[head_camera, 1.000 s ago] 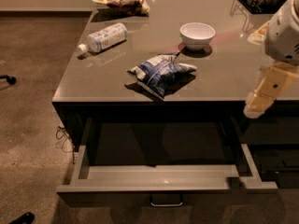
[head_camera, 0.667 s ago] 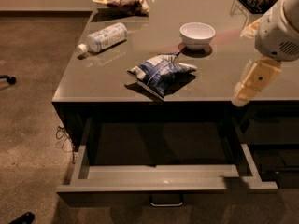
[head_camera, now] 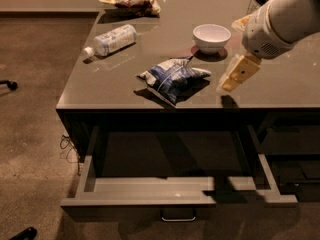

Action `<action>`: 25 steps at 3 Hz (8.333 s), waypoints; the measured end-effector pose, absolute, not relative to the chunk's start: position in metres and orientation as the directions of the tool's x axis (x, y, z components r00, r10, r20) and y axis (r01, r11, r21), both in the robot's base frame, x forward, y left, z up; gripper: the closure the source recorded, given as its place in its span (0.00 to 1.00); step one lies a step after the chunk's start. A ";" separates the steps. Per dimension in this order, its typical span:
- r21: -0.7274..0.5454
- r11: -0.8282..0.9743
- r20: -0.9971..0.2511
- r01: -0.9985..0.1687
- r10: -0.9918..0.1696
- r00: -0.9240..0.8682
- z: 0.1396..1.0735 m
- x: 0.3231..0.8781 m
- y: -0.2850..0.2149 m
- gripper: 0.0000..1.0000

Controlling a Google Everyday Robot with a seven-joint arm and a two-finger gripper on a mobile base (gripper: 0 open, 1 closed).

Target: Place blue chip bag into top drawer

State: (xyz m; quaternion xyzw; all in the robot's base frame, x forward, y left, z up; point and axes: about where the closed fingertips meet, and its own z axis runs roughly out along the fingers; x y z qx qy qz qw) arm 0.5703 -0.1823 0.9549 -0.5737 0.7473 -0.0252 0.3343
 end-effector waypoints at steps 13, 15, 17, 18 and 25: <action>-0.356 0.100 -0.489 -0.929 -0.867 0.095 0.951 0.503 -0.099 1.00; -0.212 -0.107 -0.480 -0.971 -0.854 0.199 0.892 0.395 -0.055 1.00; -0.183 -0.058 -0.529 -0.981 -0.836 0.148 0.853 0.403 -0.055 1.00; -0.173 -0.007 -0.576 -0.985 -0.811 0.107 0.805 0.426 -0.048 1.00; -0.180 0.227 -0.620 -0.957 -0.781 -0.068 0.736 0.451 -0.055 0.00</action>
Offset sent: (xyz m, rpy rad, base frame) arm 0.0862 0.0834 -0.0348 -0.2100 -0.0229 0.1199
